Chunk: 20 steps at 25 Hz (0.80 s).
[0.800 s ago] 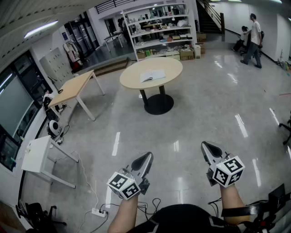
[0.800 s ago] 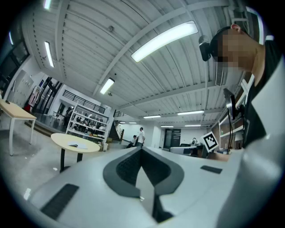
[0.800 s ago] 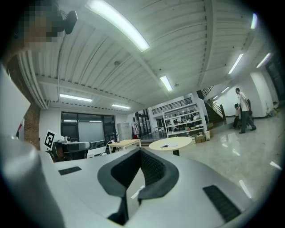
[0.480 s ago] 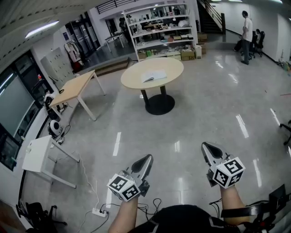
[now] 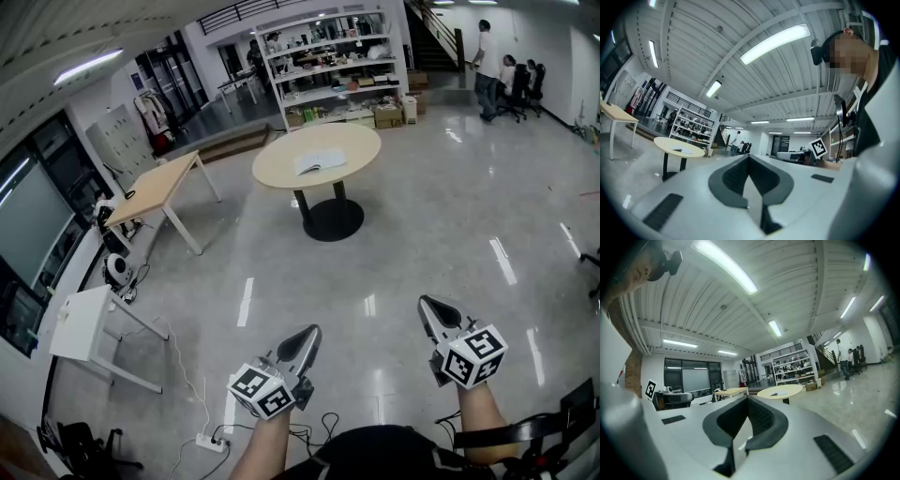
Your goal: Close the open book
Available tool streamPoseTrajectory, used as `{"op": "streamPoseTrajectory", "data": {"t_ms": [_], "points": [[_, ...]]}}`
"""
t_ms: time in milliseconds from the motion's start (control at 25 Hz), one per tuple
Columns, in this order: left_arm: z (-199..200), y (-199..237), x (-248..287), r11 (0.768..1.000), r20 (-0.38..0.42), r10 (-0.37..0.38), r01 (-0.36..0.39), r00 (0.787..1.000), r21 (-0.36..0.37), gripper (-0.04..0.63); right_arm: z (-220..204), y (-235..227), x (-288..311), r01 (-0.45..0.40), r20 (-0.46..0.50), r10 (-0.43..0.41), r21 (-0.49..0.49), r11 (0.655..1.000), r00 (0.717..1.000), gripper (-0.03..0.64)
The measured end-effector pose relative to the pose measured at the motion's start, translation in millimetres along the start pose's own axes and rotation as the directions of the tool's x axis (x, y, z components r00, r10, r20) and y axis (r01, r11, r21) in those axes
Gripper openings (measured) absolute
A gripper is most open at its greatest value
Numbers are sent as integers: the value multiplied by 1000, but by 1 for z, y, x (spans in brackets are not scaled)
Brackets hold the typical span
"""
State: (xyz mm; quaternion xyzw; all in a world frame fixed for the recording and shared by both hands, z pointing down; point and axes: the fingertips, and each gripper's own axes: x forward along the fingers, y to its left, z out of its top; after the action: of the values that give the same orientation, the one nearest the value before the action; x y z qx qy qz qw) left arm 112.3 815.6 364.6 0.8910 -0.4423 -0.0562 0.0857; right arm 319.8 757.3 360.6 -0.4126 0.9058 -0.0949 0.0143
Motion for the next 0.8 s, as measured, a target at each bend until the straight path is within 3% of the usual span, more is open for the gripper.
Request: {"op": "streamPoseTrajectory", "data": {"t_ms": [480,800], "points": [[8,41,-30,1000,12,4,-4,1000,-18,-3,5,27,34,6,40,-7,27,1000,999,-2],[-1,86,-45,998,7,-60,61,998,-35,-3,-15,49,71,41,22,-41,-6,999,999,-2]]}}
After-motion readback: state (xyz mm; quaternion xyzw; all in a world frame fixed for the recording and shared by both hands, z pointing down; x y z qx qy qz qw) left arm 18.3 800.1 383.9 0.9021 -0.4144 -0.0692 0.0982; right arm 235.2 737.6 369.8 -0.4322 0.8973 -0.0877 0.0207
